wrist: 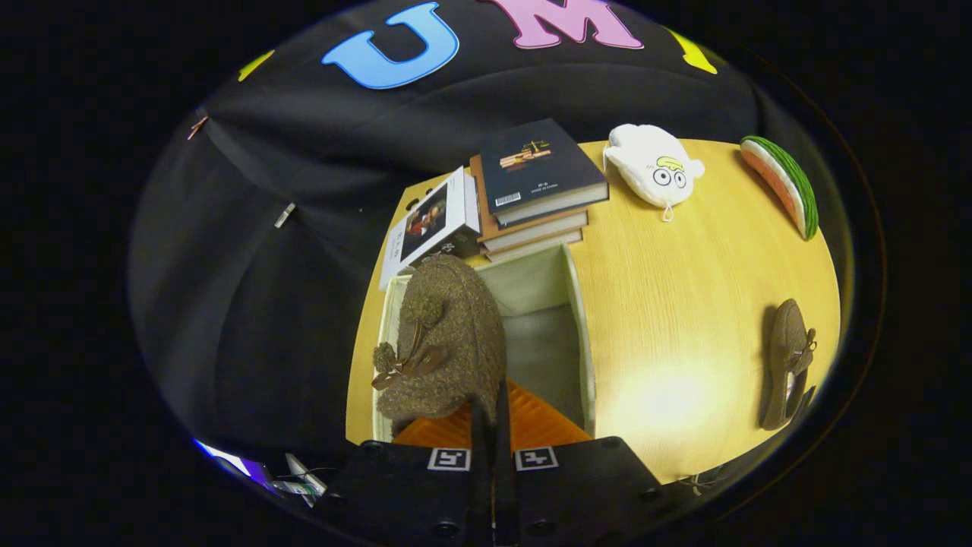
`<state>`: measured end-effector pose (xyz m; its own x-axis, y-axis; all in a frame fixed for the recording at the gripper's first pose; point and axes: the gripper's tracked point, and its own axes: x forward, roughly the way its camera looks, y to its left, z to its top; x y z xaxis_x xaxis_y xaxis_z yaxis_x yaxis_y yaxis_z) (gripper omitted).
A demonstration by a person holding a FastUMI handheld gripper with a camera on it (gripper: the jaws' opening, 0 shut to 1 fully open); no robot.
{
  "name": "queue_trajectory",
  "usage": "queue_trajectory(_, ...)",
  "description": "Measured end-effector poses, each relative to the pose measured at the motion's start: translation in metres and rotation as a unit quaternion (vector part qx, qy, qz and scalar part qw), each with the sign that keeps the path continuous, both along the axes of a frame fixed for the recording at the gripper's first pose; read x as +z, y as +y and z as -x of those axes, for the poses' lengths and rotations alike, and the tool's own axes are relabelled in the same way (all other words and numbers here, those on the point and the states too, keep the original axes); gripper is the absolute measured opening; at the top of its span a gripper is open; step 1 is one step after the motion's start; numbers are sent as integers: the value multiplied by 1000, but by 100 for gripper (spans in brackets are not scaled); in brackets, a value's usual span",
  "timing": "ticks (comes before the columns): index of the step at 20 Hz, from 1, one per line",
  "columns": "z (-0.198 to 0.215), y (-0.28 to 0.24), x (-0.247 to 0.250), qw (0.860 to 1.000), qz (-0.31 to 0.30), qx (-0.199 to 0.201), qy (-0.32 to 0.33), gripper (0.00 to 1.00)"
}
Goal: Open the storage box then place both shoes into the box .Put the left shoe in first, then the right shoe, with the right side of both shoes facing outward in a uniform manner.
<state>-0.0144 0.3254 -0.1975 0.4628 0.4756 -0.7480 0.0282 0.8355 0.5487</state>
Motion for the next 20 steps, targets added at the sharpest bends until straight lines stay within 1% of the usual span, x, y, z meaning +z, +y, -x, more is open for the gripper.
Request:
queue_trajectory(6,-6,26,-18,999,23,-21,23,7)
queue_trajectory(10,-5,52,-21,999,20,-11,32,7)
queue_trajectory(13,-5,54,-24,999,28,-6,31,7)
queue_trajectory(16,-5,60,-24,999,10,0,39,10)
queue_trajectory(17,-6,64,-23,999,3,2,40,12)
queue_trajectory(19,1,73,-18,999,-16,20,43,23)
queue_trajectory(20,6,76,-21,998,-20,35,48,37)
